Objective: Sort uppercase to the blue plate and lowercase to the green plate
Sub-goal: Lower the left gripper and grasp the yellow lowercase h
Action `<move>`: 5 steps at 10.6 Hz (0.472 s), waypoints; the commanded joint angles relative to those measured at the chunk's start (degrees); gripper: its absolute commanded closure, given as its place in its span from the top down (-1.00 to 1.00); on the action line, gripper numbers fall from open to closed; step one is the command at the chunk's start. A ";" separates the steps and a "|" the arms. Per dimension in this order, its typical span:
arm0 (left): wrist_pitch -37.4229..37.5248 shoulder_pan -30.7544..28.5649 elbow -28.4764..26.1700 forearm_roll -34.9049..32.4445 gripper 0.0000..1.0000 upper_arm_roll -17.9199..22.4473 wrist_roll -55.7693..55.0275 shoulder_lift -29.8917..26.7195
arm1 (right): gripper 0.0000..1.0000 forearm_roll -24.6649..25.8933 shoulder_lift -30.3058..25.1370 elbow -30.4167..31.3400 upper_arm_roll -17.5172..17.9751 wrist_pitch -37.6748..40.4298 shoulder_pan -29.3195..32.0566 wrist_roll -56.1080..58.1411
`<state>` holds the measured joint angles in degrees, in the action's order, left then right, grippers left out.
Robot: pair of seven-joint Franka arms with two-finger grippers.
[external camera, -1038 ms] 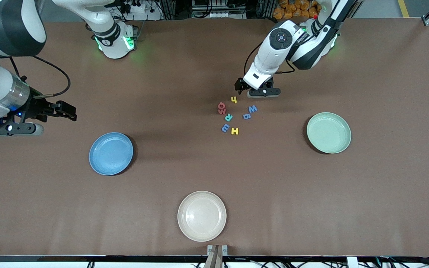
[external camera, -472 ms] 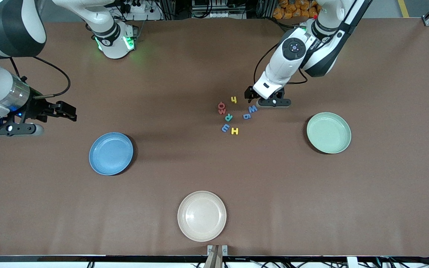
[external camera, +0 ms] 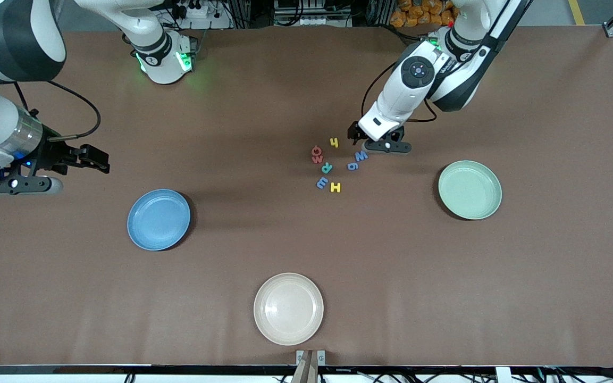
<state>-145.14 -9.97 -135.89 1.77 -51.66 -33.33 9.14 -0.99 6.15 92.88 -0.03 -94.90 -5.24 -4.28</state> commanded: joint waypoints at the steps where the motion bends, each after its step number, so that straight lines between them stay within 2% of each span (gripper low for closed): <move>1: 0.38 4.23 1.68 -0.02 1.00 -0.02 3.10 1.23 | 1.00 -0.24 -0.26 0.28 0.12 -0.28 0.23 -0.82; 3: 0.29 9.15 2.56 -0.36 1.00 0.24 3.27 2.54 | 1.00 -0.24 -0.26 0.28 0.12 -0.19 0.23 -0.82; 5: 0.21 11.37 3.00 -3.09 1.00 0.42 3.36 3.86 | 1.00 -0.15 -0.26 0.28 0.03 -0.19 0.23 -0.82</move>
<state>-145.14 0.78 -134.25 0.95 -51.79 -31.15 11.06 -0.99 6.20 92.88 -0.09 -94.91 -5.23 -4.28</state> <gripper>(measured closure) 0.000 0.000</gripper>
